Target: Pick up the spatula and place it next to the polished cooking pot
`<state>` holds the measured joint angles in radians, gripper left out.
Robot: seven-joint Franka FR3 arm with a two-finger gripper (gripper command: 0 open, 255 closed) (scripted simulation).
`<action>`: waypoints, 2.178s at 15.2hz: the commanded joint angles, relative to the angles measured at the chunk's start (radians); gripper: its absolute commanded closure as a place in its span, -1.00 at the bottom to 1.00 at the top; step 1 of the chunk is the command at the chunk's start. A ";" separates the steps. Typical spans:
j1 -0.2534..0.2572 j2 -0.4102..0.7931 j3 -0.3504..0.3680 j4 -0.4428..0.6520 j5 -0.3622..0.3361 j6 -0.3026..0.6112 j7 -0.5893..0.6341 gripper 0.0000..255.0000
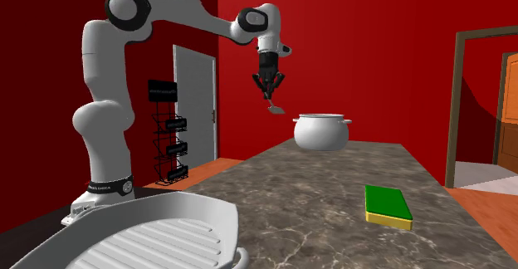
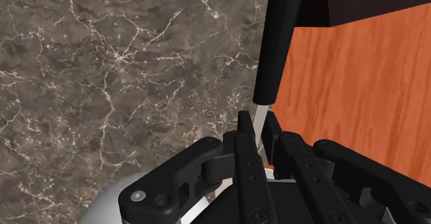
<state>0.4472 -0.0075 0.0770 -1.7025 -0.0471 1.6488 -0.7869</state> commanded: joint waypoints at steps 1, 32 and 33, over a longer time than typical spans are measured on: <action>0.020 0.033 0.020 0.043 -0.001 -0.013 0.042 1.00; 0.118 0.233 0.093 -0.007 -0.031 0.227 0.229 1.00; 0.117 0.235 0.092 -0.017 -0.032 0.239 0.230 1.00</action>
<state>0.5636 0.2247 0.1690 -1.7063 -0.0780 1.8713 -0.5597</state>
